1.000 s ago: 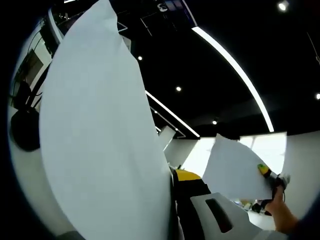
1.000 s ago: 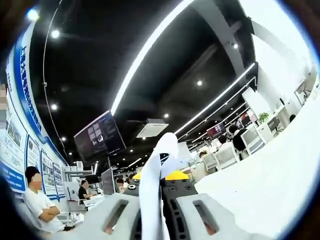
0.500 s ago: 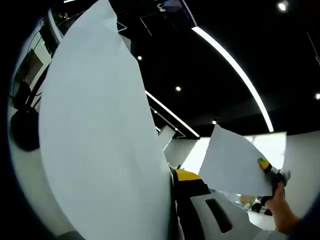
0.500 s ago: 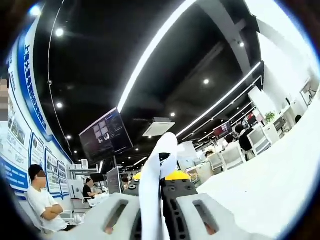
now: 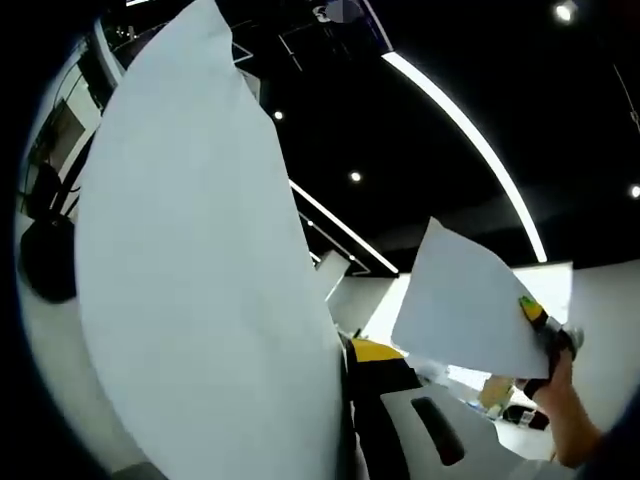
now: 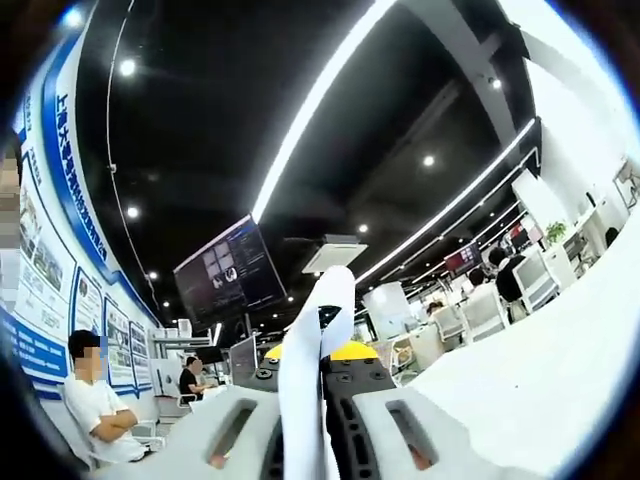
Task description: Organize the stack of printing papers by aligning and flattening the scattered papers on the table
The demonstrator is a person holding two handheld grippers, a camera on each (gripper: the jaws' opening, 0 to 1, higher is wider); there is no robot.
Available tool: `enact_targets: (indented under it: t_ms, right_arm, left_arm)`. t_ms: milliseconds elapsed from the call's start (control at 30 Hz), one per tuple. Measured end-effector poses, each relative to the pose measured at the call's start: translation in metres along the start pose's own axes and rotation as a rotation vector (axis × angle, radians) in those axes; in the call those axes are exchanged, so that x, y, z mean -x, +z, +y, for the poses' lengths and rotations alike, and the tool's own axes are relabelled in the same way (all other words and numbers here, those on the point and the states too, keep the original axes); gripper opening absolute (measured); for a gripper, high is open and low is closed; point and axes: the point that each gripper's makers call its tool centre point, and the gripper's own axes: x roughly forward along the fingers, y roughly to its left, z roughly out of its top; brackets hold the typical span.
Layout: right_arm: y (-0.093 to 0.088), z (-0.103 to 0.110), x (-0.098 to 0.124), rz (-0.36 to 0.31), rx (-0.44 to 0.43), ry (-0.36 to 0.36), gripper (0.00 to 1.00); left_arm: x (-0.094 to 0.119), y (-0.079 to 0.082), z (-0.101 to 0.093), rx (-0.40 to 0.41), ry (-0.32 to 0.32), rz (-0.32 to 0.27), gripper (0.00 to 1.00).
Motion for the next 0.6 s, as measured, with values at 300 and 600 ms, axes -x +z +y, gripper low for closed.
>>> enact_targets:
  t_ms: [300, 600]
  right_arm:
    - [0.002, 0.008, -0.005, -0.009, -0.050, 0.031, 0.00]
    - [-0.005, 0.015, -0.012, -0.015, -0.134, 0.059, 0.00]
  left_arm:
    - [0.000, 0.000, 0.001, 0.000, 0.000, 0.000, 0.08]
    - [0.000, 0.000, 0.000, -0.003, 0.000, 0.001, 0.08]
